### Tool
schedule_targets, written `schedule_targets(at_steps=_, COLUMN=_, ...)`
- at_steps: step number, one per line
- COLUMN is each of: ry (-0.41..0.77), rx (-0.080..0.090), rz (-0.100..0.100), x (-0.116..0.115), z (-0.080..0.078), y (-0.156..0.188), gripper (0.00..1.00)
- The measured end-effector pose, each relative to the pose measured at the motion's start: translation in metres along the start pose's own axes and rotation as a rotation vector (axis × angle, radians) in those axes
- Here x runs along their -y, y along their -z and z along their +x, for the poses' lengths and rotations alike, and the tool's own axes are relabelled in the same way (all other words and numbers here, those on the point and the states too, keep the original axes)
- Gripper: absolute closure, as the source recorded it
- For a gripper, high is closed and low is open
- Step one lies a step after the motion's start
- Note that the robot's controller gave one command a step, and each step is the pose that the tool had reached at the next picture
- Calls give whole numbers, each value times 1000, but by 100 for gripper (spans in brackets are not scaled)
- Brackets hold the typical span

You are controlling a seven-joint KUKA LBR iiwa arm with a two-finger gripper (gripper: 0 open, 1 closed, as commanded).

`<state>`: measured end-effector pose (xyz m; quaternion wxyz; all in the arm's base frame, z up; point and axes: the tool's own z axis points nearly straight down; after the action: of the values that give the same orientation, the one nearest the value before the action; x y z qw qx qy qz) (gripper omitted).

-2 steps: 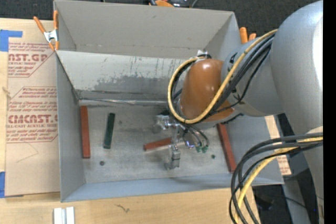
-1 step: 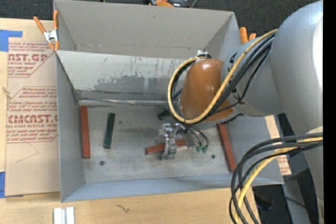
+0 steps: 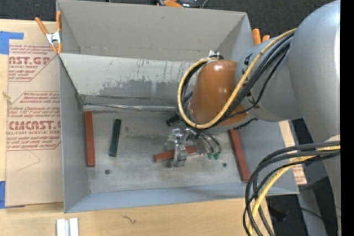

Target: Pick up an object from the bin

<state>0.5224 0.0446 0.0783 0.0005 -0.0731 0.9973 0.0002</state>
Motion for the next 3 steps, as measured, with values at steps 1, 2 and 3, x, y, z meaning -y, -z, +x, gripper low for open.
schedule_targets(at_steps=1, ry=0, rx=1, rz=0, x=-1, z=-1, y=24, gripper=100)
schedule_targets(at_steps=2, ry=0, rx=0, rz=0, x=-1, z=-1, y=27, gripper=100)
schedule_targets(at_steps=3, ry=0, rx=1, rz=0, x=-1, z=-1, y=41, gripper=100)
